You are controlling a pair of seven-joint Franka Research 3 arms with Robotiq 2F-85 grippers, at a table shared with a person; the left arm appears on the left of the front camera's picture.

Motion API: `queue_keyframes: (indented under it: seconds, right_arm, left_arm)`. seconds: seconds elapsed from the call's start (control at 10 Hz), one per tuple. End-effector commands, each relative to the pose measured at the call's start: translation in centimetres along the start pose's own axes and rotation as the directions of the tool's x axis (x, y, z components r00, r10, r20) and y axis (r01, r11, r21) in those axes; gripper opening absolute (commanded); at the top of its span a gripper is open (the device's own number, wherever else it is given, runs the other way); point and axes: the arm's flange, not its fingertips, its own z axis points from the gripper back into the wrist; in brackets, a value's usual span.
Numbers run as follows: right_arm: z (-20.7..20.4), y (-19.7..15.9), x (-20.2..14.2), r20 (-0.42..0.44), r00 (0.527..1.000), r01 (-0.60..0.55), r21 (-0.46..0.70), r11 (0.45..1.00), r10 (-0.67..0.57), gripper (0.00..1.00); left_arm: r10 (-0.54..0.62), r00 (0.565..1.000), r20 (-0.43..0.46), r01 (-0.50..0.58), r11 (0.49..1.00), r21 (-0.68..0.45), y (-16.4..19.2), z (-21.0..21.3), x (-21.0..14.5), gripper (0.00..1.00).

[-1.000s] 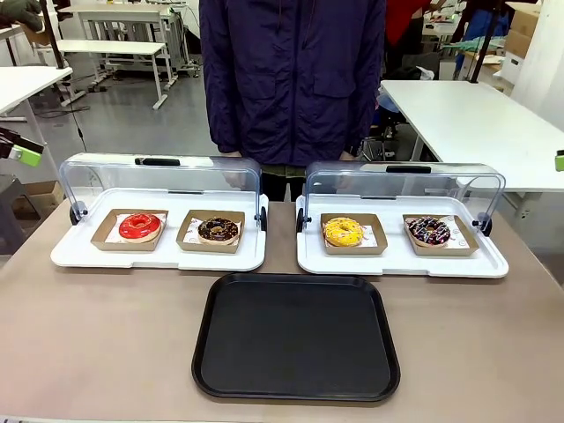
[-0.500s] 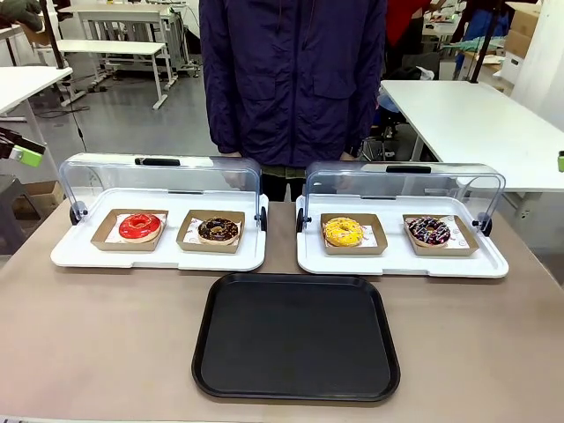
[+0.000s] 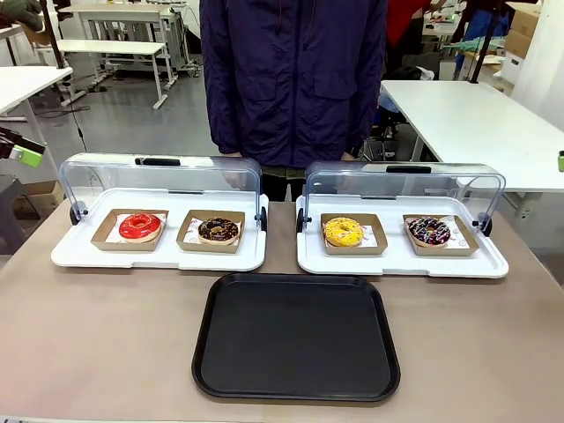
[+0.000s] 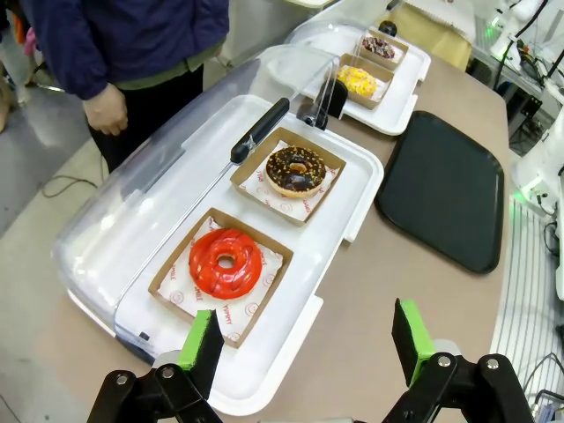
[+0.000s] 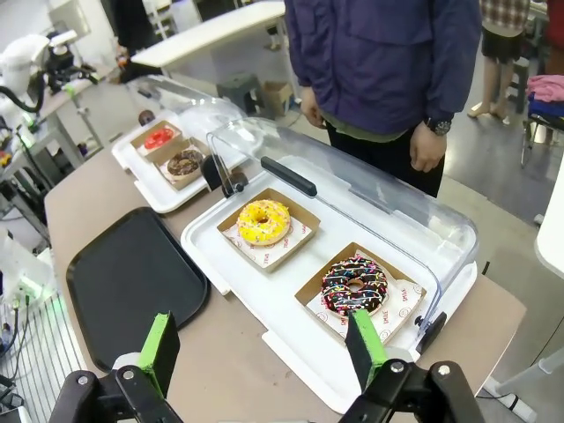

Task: Move the second donut from the left to the tray.
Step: Pick up the Paper togo box containing the Donut indicated by the person and place it on the Handle tray.

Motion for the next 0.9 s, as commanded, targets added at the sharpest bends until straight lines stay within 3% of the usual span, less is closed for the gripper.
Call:
queue_keyframes:
  seconds: [0.0,0.8]
  right_arm:
    - [-0.16,-0.41,0.23,0.032,0.999,-0.028,0.005,1.000,0.028,1.00]
    - [-0.16,-0.41,0.23,0.032,0.999,-0.028,0.005,1.000,0.028,1.00]
  left_arm:
    - [-0.005,1.000,0.007,0.005,1.000,-0.008,-0.07,0.00,0.10,1.00]
    - [-0.005,1.000,0.007,0.005,1.000,-0.008,-0.07,0.00,0.10,1.00]
